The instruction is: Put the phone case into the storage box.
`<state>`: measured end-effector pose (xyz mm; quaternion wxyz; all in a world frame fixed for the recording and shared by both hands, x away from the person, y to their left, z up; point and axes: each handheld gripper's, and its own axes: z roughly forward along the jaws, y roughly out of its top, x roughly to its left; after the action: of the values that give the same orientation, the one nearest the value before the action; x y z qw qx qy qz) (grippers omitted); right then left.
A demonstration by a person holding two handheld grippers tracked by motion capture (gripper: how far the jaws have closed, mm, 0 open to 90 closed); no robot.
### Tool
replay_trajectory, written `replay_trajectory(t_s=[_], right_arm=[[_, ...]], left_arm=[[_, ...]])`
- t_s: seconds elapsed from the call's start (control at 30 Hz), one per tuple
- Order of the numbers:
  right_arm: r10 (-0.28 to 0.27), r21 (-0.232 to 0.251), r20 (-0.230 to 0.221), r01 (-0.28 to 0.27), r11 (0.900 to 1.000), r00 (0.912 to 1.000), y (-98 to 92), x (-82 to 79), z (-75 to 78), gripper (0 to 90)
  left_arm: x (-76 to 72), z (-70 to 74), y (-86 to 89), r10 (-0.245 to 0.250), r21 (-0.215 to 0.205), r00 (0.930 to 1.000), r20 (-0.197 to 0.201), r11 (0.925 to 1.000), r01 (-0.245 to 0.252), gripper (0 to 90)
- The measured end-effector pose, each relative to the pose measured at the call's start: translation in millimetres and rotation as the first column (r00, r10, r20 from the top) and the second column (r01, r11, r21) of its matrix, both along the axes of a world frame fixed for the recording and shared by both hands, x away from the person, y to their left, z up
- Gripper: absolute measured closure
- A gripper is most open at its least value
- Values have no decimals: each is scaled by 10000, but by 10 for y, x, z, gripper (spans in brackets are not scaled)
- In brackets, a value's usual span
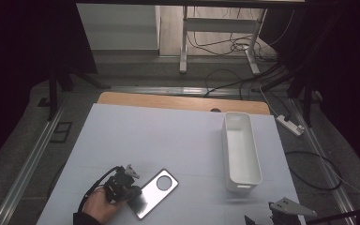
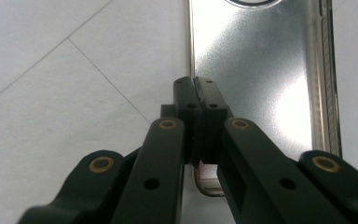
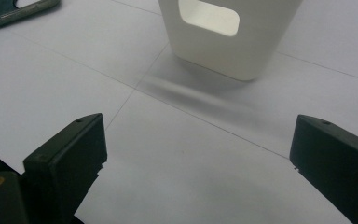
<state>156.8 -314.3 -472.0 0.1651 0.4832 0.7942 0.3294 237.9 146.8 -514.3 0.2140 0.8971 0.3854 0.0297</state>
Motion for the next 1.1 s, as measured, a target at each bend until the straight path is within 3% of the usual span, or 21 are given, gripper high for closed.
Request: replay_trajectory(t_s=[0.07, 0.17, 0.27, 0.37, 0.4, 0.47, 0.63, 0.8, 0.93, 1.03, 1.1], right_arm=[[47, 19, 56, -47, 10000, 10000, 0, -3, 2, 32], [135, 53, 138, -136, 9999, 9998, 2, -10, 5, 24], [379, 163, 332, -385, 9991, 9987, 4, -32, 22, 6], [492, 602, 503, -522, 9968, 9975, 8, -28, 38, 0], [535, 787, 547, -577, 9952, 9971, 9, -23, 57, 0], [618, 980, 634, -678, 9929, 9961, 12, -16, 78, 0], [1250, 1364, 1420, -1445, 9801, 9819, 81, 9, 229, 0], [1541, 1258, 1480, -1732, 9768, 9769, 194, 103, 276, 0], [1902, 1864, 1452, -2157, 9585, 9709, 312, 219, 320, 0], [2121, 1999, 1527, -2404, 9499, 9652, 400, 296, 364, 0], [2249, 2103, 1536, -2542, 9440, 9622, 456, 337, 385, 0]], left_arm=[[-1, 6, -1, 40, 38, 9999, 119, 10000, -40, 893], [-8, 55, 19, 71, -387, 9991, 421, 9992, -55, 893], [-52, 137, 8, 12, -721, 9935, 1142, 9974, 71, 892], [-105, 235, -13, 45, -1169, 9800, 1992, 9930, 192, 892], [-105, 235, -13, 45, -1169, 9800, 1992, 9930, 192, 892], [-140, 295, -28, 111, -1557, 9693, 2458, 9874, 282, 892], [-209, 405, -52, 276, -2220, 9449, 3262, 9738, 482, 892], [-242, 464, -87, 331, -2676, 9351, 3528, 9612, 669, 892], [-259, 496, -138, 436, -2969, 9243, 3792, 9518, 769, 892], [-270, 527, -173, 536, -3225, 9168, 3957, 9428, 840, 892], [-273, 534, -181, 544, -3251, 9145, 4010, 9417, 865, 892]])
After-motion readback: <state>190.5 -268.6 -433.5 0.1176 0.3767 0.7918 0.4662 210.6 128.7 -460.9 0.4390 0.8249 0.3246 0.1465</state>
